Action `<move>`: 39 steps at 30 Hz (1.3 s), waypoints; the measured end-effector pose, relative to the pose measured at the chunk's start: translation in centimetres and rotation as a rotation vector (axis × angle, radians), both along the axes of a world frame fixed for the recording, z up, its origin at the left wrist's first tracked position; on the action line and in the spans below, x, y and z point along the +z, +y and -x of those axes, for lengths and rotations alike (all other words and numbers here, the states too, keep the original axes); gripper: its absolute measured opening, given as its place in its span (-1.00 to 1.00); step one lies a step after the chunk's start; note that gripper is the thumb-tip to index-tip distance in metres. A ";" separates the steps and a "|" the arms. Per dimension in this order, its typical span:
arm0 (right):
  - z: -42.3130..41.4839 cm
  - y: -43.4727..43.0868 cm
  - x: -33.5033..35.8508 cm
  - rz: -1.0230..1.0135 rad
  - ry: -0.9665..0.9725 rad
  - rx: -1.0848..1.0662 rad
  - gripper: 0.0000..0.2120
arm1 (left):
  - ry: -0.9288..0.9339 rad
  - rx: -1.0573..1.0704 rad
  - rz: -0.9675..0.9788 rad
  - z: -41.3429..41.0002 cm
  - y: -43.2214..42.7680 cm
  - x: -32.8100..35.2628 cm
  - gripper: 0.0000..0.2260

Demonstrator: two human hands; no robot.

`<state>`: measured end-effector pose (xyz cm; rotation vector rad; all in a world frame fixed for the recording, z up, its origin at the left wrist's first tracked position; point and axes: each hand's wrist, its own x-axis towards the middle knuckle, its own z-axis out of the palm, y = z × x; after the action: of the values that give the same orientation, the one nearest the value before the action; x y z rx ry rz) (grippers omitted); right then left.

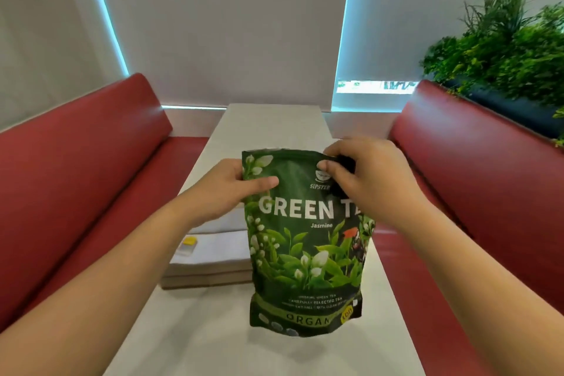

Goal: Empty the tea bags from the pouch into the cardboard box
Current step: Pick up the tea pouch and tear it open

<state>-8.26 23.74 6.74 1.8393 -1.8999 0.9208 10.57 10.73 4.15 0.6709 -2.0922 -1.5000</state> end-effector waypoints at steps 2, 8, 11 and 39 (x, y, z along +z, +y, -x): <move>-0.2 0.3 -1.3 -0.061 -0.018 0.035 -0.90 | -0.080 -0.005 -0.024 -0.6 0.1 -0.9 -0.90; -0.7 0.7 -5.0 -0.185 -0.121 0.131 -0.94 | -0.252 -0.049 0.056 -2.0 0.7 -2.1 -0.81; -1.0 0.8 -6.3 -0.146 -0.145 0.128 -0.96 | -0.290 -0.021 0.179 -1.6 2.0 -1.6 -0.88; -2.2 2.8 -8.3 0.102 -0.221 0.315 -0.93 | -0.330 -0.142 0.056 1.6 4.8 -2.1 -0.74</move>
<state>-6.11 26.51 -1.57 2.0846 -1.6693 1.3474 8.93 15.52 2.06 0.8093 -2.4654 -1.4792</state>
